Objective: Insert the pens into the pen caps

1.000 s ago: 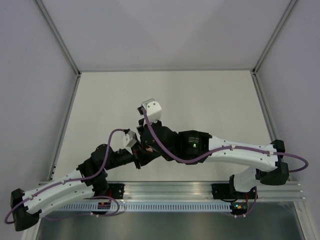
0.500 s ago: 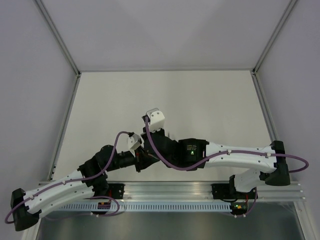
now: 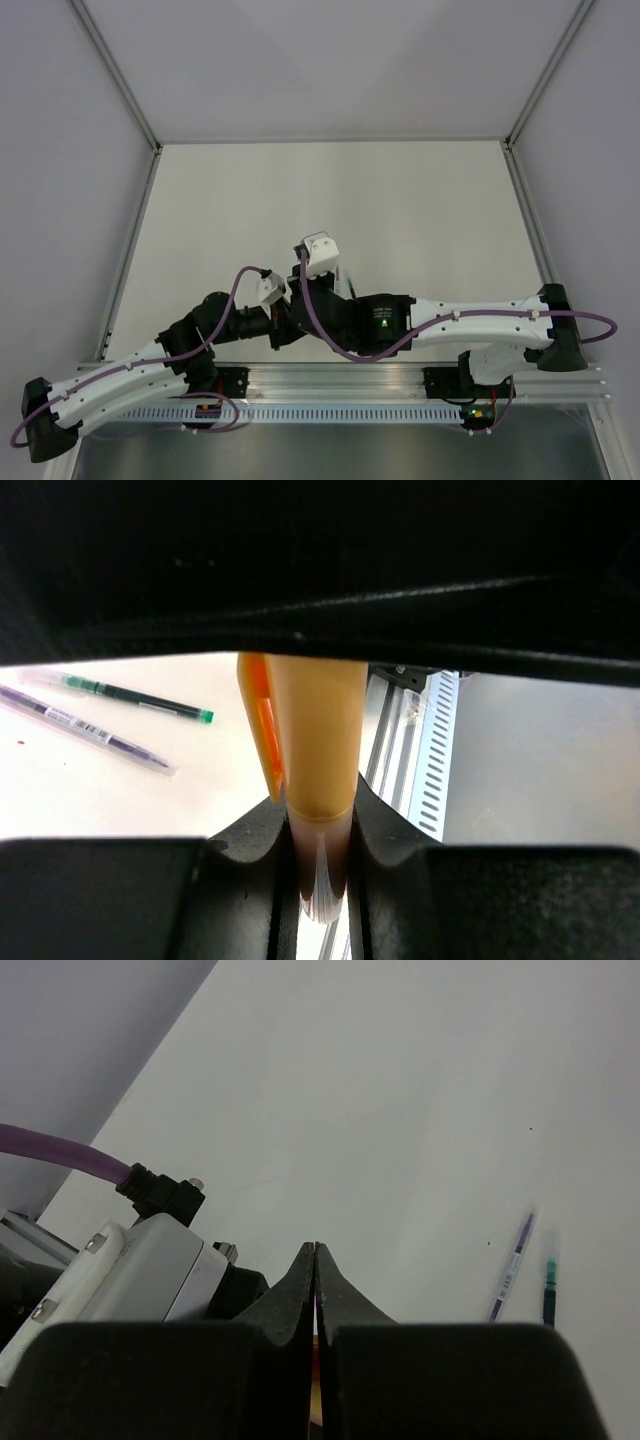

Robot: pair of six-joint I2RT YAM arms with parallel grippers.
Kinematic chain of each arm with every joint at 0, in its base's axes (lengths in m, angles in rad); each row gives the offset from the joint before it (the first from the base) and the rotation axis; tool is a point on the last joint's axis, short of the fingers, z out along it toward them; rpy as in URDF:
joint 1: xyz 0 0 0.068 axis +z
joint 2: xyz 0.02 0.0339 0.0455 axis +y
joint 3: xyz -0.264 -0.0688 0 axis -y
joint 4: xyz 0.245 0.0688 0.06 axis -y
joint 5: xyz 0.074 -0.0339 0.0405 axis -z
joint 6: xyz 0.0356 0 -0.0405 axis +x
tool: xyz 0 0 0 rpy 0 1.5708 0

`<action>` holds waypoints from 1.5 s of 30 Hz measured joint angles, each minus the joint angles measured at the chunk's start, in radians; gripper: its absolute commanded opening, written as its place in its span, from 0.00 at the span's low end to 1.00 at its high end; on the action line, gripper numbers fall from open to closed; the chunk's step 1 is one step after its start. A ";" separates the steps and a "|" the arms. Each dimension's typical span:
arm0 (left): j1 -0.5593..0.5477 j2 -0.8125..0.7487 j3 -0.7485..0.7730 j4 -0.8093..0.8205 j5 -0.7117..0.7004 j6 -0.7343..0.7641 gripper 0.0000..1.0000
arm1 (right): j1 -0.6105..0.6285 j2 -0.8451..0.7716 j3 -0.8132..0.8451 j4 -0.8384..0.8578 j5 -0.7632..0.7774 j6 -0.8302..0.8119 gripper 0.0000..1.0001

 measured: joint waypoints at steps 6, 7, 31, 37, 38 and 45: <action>-0.003 0.017 0.003 -0.042 -0.002 0.001 0.02 | 0.005 -0.003 -0.051 0.038 0.023 0.027 0.00; -0.004 0.028 0.004 -0.048 -0.003 0.001 0.02 | 0.005 -0.005 -0.066 0.045 0.025 0.033 0.00; -0.011 0.164 0.112 -0.101 -0.020 0.021 0.02 | 0.030 -0.136 -0.276 0.283 0.102 0.133 0.00; 0.002 0.177 0.140 -0.077 -0.055 0.032 0.02 | 0.047 -0.124 -0.319 0.283 0.071 0.139 0.00; 0.004 0.179 0.141 -0.081 -0.056 0.035 0.02 | 0.047 -0.124 -0.320 0.278 0.070 0.142 0.00; 0.002 0.179 0.141 -0.104 -0.061 0.062 0.02 | 0.047 -0.116 -0.328 0.278 0.071 0.153 0.00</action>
